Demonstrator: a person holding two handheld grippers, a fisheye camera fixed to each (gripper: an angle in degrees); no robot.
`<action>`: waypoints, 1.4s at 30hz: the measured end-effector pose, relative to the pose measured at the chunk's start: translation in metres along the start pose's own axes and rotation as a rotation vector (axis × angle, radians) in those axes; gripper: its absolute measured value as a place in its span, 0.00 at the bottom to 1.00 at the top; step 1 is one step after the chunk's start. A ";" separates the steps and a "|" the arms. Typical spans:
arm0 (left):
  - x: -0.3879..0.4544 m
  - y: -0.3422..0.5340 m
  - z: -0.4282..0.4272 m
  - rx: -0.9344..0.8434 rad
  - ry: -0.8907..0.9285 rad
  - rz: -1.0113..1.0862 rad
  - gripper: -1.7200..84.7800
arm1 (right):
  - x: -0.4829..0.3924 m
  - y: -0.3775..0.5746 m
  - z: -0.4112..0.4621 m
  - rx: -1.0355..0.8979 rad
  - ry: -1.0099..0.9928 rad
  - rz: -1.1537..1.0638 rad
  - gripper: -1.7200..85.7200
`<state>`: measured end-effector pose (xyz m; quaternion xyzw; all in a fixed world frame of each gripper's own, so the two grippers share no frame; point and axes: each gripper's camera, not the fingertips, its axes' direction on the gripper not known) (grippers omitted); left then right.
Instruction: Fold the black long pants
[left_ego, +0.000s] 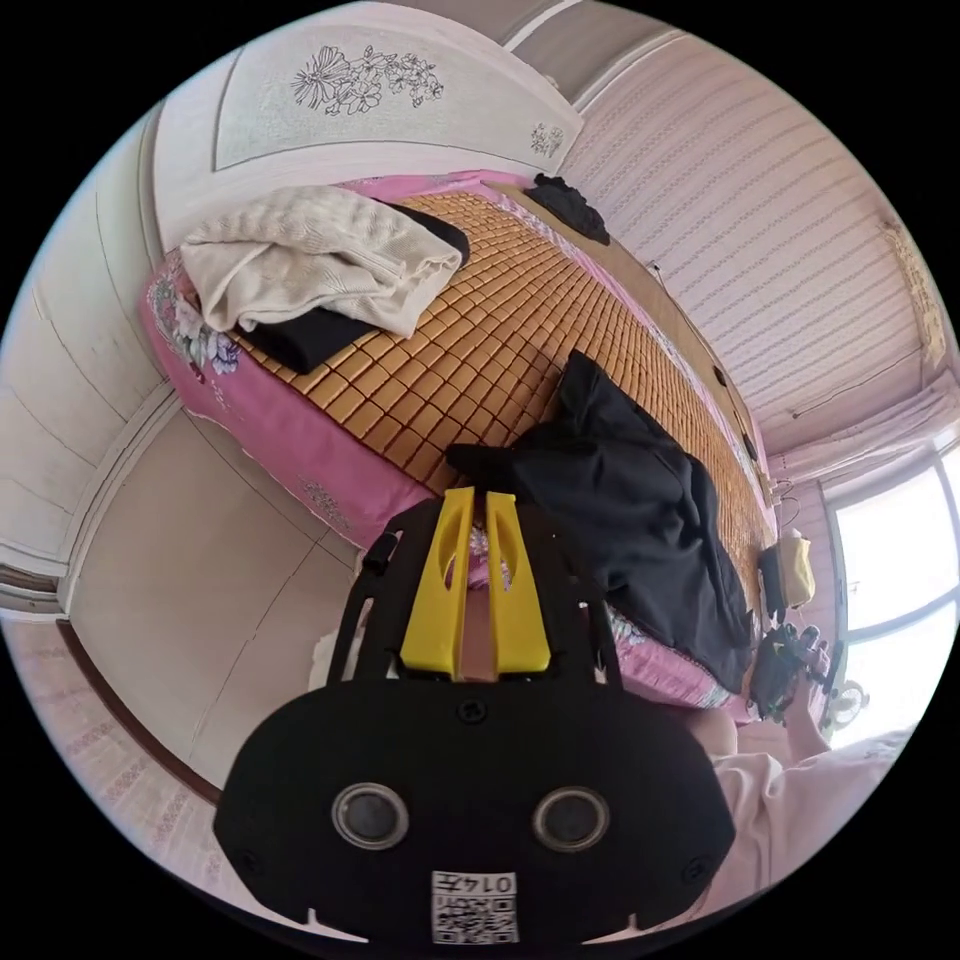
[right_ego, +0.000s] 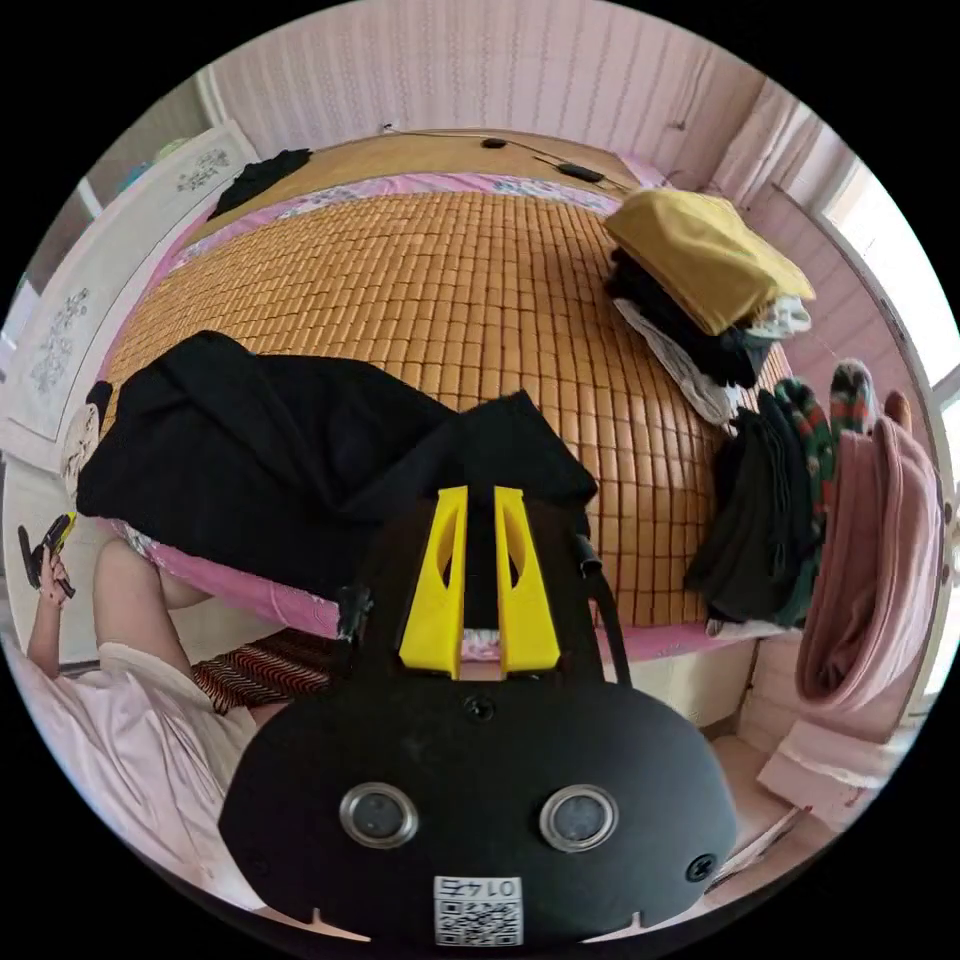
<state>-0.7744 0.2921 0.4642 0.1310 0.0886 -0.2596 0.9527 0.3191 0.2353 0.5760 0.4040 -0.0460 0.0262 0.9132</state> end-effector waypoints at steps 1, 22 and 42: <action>-0.004 0.001 -0.003 0.013 0.005 -0.010 0.03 | -0.033 -0.030 -0.002 0.033 -0.037 -0.109 0.10; -0.018 0.015 0.059 -0.089 0.290 -0.021 0.02 | -0.606 -0.249 0.083 -0.099 -0.425 -1.109 0.02; 0.040 0.007 0.006 0.034 -0.199 -0.086 0.10 | -0.528 -0.258 0.016 0.084 -0.515 -0.935 0.12</action>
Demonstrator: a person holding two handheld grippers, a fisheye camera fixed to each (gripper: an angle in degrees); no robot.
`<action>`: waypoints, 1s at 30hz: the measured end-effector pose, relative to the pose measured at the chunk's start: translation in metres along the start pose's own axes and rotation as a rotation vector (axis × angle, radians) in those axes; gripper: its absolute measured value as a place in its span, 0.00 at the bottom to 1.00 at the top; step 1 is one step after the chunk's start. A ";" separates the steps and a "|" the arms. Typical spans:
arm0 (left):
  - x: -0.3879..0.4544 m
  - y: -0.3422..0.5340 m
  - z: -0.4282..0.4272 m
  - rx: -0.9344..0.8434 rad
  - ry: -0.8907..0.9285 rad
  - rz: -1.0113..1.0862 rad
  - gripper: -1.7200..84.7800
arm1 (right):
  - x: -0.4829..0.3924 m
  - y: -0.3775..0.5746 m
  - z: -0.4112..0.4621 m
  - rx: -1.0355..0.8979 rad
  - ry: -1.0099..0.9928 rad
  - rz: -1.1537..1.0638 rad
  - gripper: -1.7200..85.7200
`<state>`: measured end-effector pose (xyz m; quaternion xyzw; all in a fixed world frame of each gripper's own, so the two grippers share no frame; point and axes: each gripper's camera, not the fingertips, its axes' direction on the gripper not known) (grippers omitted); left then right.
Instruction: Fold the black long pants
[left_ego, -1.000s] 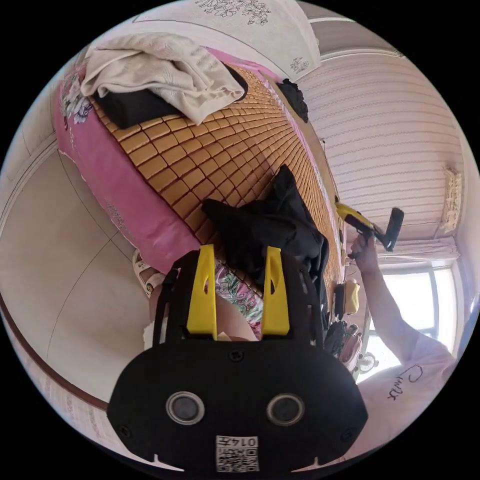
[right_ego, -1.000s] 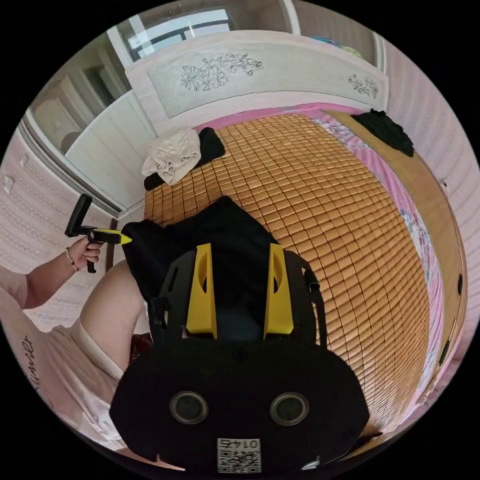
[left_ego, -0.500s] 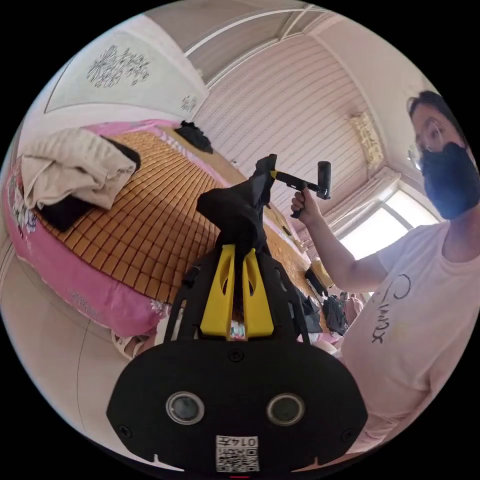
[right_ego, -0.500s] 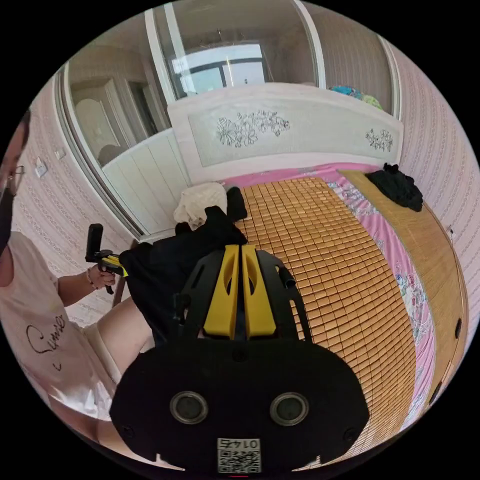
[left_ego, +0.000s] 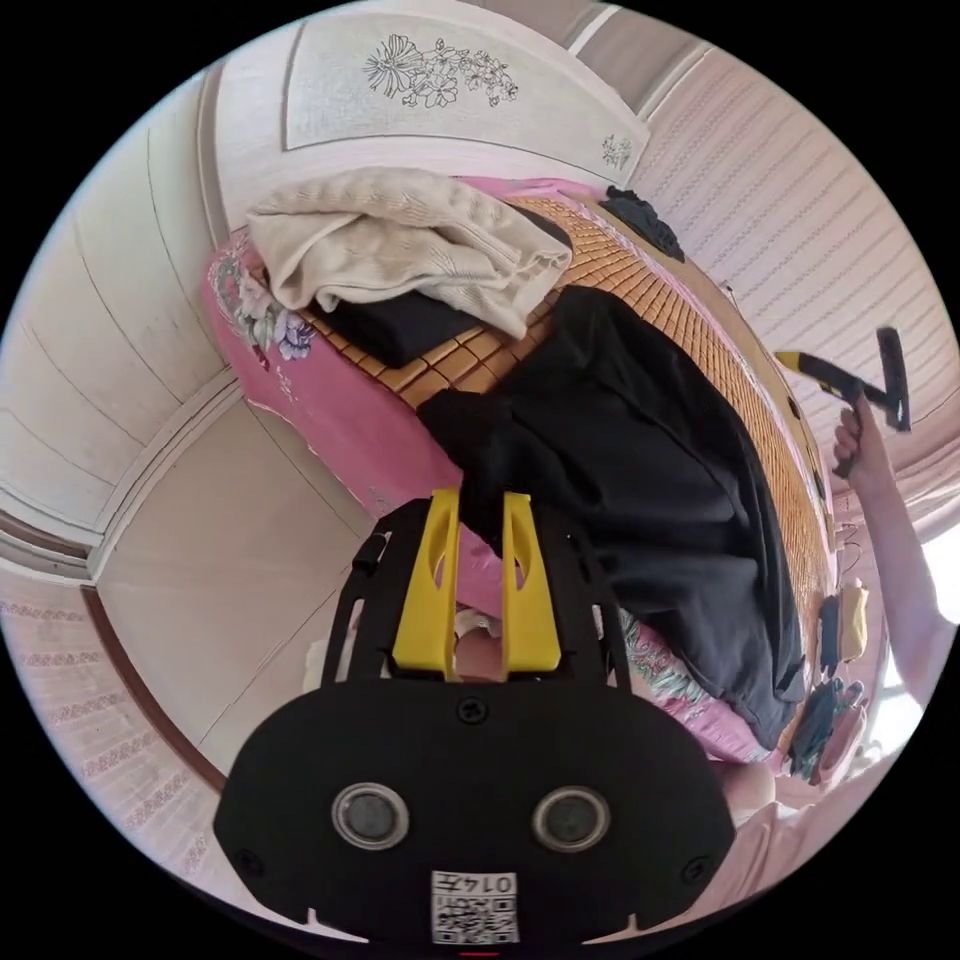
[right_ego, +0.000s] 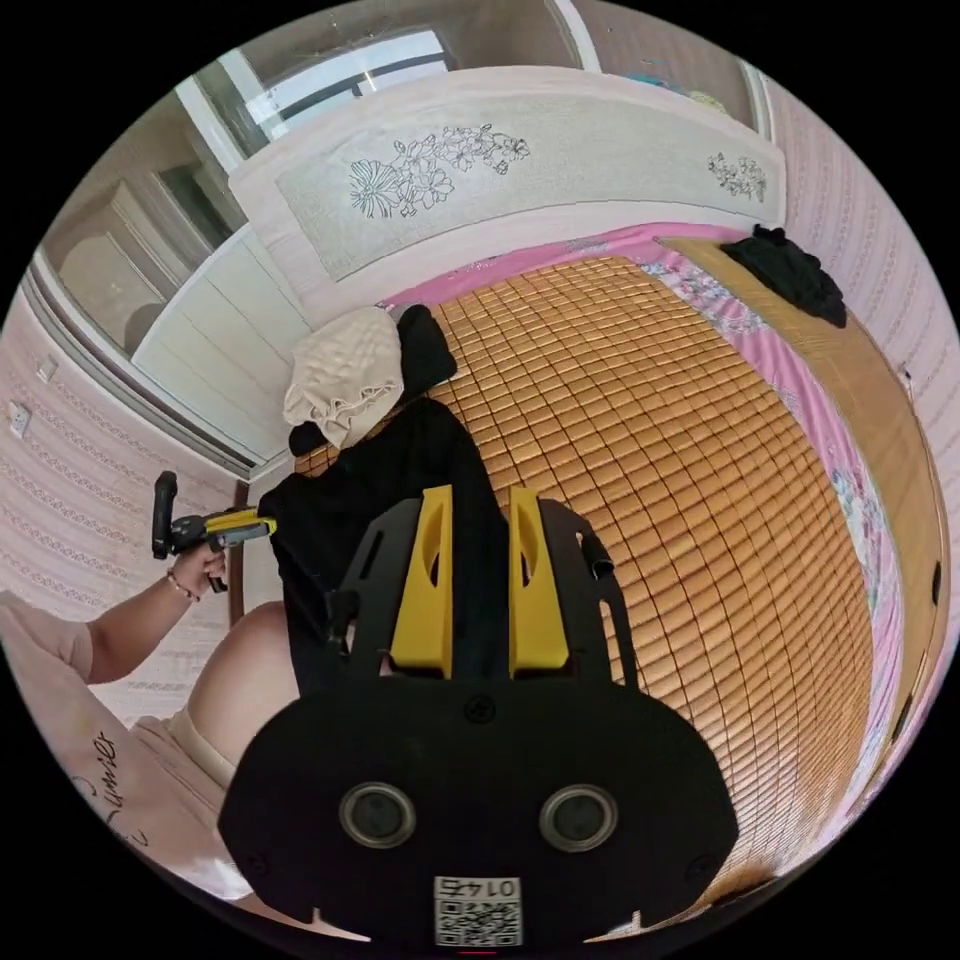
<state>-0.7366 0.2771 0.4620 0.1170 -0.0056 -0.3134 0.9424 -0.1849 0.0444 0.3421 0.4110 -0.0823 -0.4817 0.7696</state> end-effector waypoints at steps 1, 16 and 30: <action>0.003 0.000 -0.006 0.010 -0.016 0.002 0.10 | 0.011 0.046 -0.028 0.025 0.046 0.031 0.12; 0.363 0.013 -0.063 -0.077 0.248 0.839 0.11 | 0.038 0.531 -0.194 -0.174 0.325 0.910 0.17; 0.627 0.092 0.006 -0.395 0.057 1.584 0.07 | 0.117 0.590 -0.221 -0.128 0.278 1.009 0.04</action>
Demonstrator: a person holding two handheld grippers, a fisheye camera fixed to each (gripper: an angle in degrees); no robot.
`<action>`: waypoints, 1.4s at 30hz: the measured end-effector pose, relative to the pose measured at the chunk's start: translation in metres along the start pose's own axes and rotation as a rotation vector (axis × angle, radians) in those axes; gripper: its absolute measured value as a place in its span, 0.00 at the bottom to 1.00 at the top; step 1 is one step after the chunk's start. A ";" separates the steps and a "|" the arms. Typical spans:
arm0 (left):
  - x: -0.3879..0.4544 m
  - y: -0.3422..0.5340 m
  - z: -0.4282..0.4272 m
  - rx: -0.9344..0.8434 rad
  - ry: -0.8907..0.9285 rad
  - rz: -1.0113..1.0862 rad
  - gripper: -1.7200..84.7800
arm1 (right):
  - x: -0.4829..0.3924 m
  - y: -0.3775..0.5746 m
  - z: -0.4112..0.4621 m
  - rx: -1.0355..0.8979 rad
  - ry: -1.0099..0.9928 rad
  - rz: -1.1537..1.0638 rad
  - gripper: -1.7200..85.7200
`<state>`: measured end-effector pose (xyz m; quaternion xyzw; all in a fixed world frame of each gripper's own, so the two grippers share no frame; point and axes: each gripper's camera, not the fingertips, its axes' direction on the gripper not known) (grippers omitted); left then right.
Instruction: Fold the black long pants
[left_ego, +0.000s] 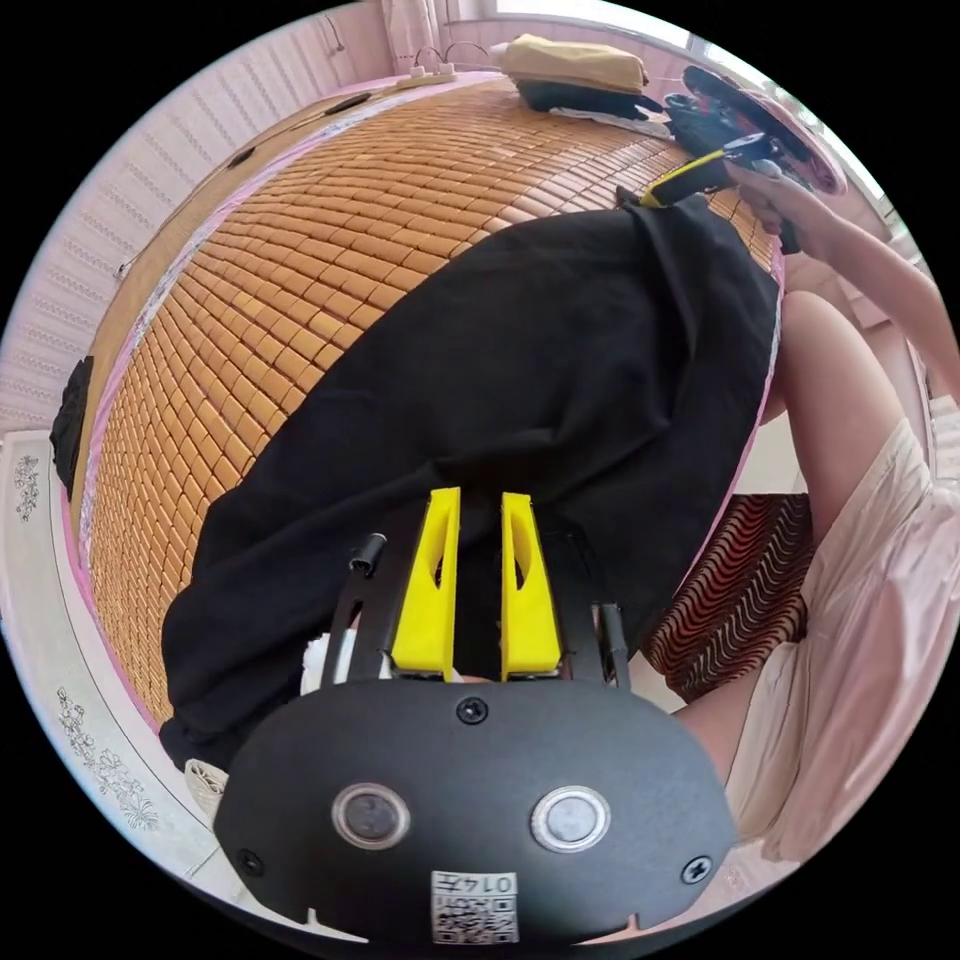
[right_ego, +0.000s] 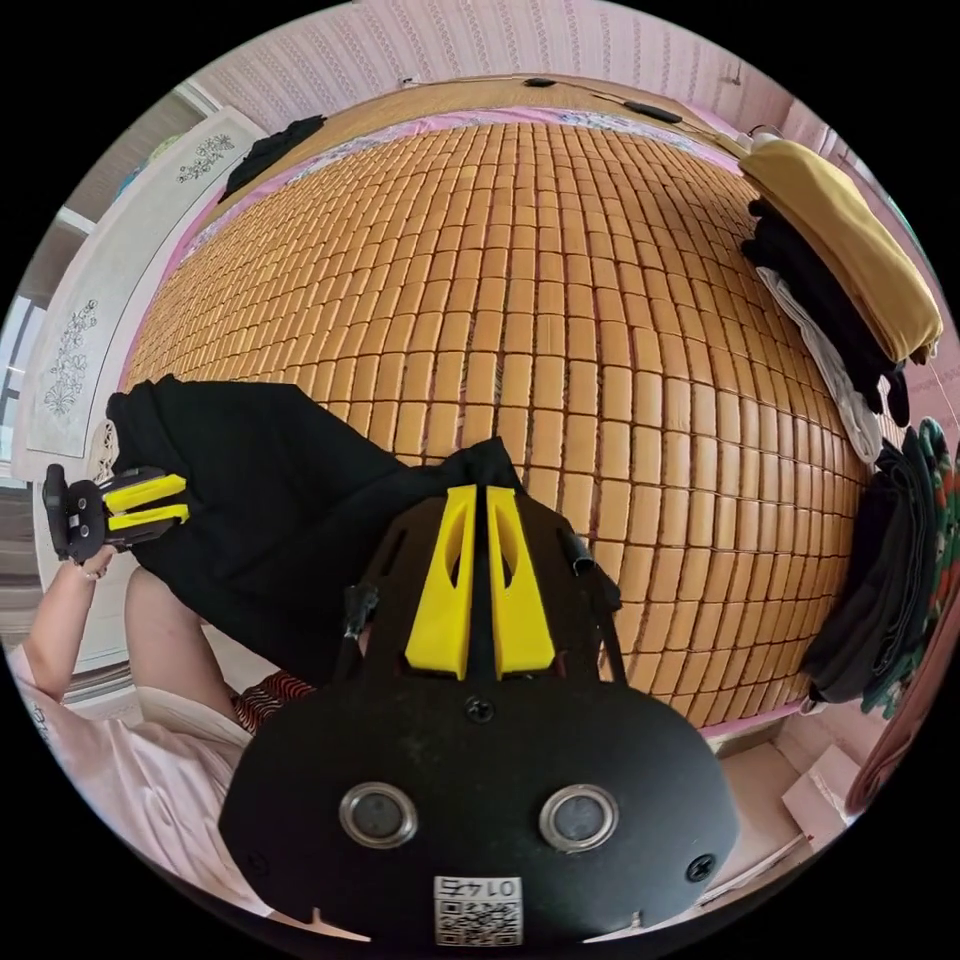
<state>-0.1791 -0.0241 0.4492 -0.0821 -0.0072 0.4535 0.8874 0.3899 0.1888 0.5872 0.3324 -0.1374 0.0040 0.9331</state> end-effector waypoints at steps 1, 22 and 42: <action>-0.001 -0.003 -0.002 -0.003 0.007 -0.002 0.05 | 0.006 0.008 -0.013 0.038 0.001 -0.001 0.03; -0.105 -0.060 -0.173 0.415 -0.030 -0.340 0.08 | 0.149 -0.048 -0.150 0.255 -0.029 0.077 0.13; 0.029 -0.058 -0.111 -0.039 0.208 -0.057 0.01 | 0.211 0.172 -0.175 0.224 -0.148 0.152 0.07</action>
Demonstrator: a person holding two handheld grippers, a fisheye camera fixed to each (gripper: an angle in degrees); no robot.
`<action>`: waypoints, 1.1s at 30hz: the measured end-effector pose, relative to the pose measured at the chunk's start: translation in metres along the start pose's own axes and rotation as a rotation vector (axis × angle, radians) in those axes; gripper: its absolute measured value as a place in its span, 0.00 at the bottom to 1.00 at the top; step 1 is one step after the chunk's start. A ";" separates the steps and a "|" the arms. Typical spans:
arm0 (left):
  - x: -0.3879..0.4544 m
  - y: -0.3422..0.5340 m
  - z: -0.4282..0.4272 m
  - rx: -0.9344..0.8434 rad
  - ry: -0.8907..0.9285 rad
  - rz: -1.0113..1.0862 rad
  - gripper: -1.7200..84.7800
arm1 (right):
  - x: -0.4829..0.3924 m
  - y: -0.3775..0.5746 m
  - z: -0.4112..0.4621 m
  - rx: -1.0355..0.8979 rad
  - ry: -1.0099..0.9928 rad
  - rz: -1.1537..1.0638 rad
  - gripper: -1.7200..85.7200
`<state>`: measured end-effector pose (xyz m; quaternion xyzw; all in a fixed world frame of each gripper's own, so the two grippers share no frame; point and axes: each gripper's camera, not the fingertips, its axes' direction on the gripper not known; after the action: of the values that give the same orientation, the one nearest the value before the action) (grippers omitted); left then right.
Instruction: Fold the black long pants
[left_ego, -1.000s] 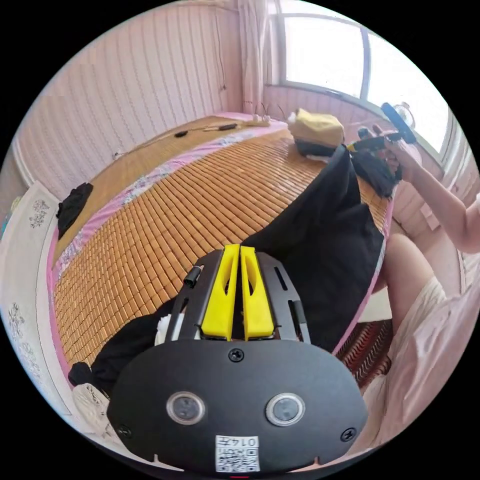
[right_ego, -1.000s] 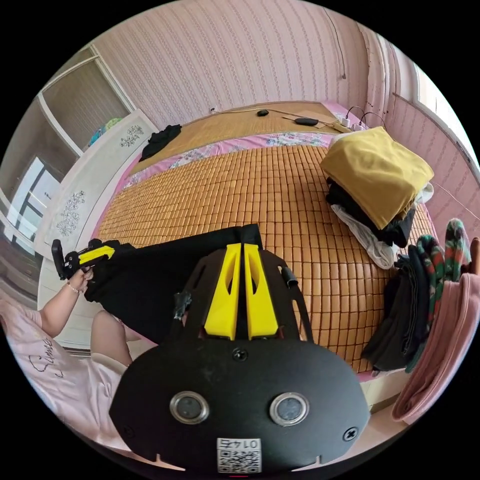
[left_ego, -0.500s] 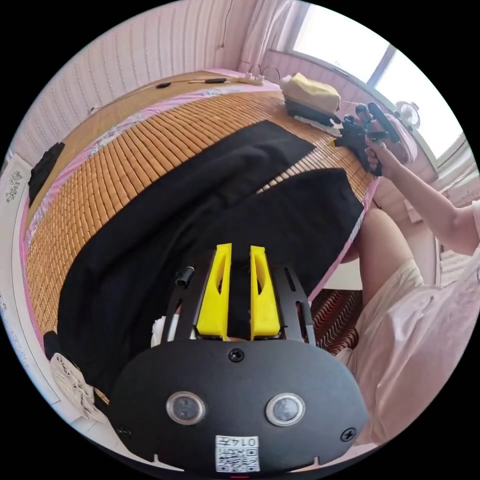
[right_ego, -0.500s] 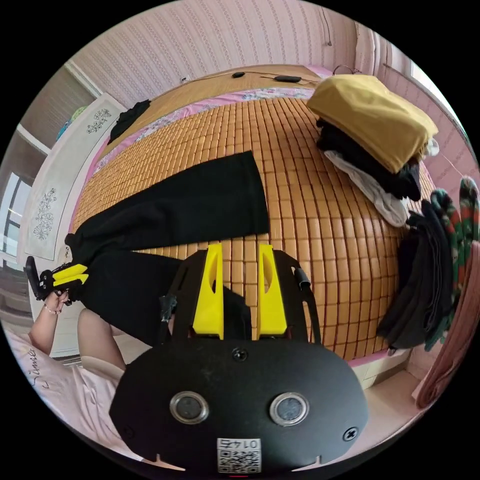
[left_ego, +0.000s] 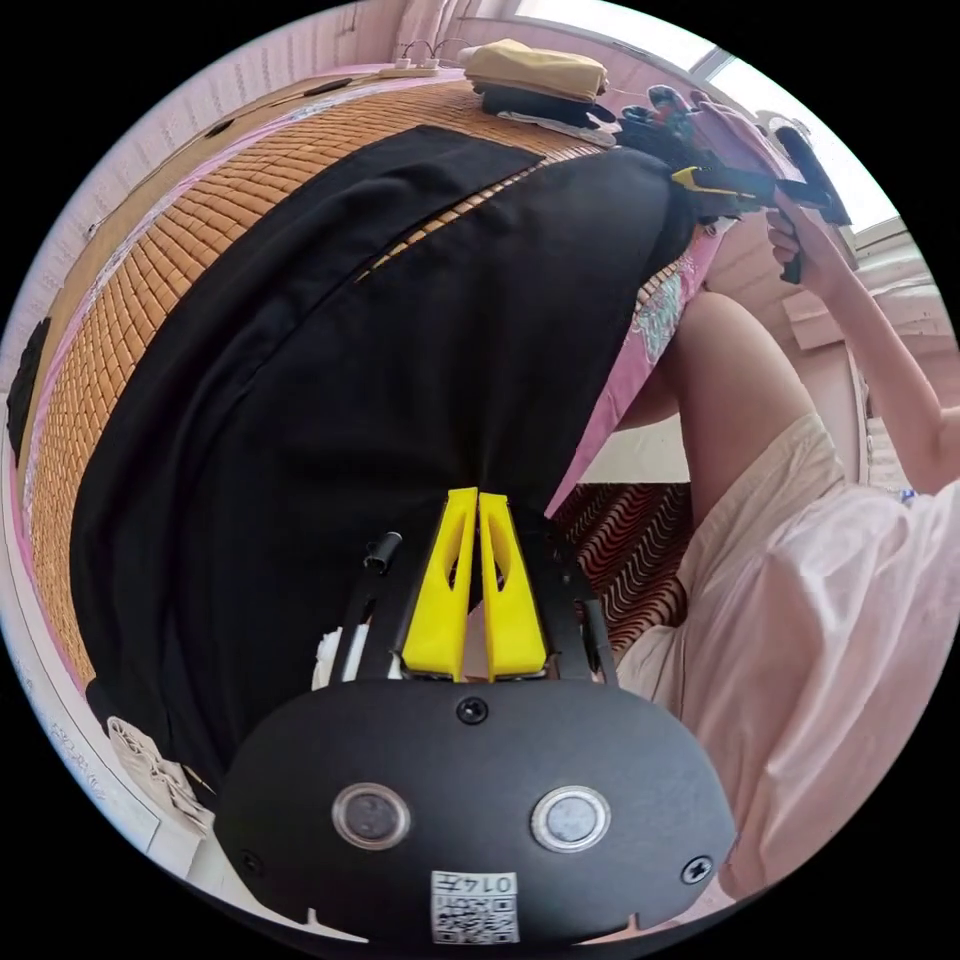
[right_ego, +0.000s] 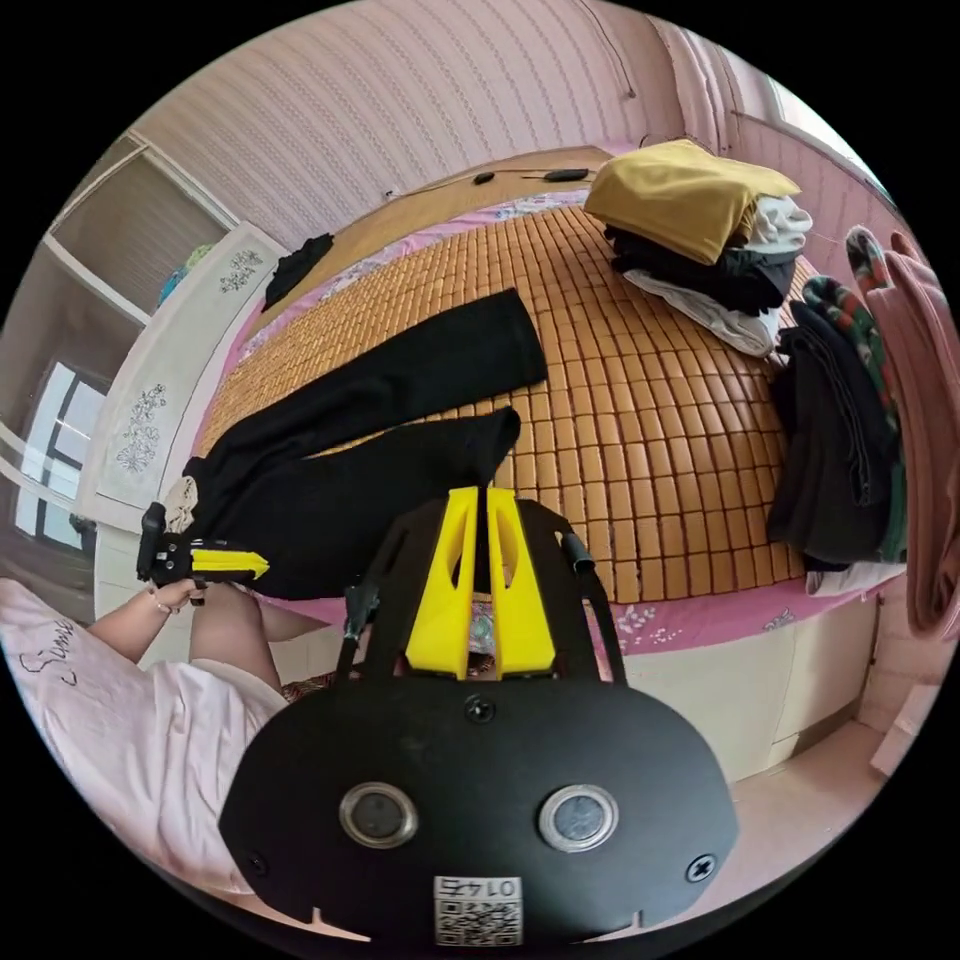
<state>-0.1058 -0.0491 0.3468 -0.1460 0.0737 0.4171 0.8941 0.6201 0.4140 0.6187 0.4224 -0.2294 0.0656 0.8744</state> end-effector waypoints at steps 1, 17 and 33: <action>0.000 0.002 0.000 -0.001 -0.007 0.002 0.01 | 0.012 0.005 0.009 -0.045 0.031 0.039 0.09; -0.023 0.006 -0.034 0.061 -0.095 -0.112 0.05 | 0.005 -0.024 0.086 -0.164 0.144 0.000 0.04; -0.067 0.003 -0.027 0.184 -0.066 -0.193 0.08 | 0.004 -0.106 0.095 -0.108 0.128 0.009 0.11</action>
<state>-0.1514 -0.1044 0.3381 -0.0559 0.0678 0.3251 0.9416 0.6240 0.2729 0.5965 0.3685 -0.1783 0.0836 0.9085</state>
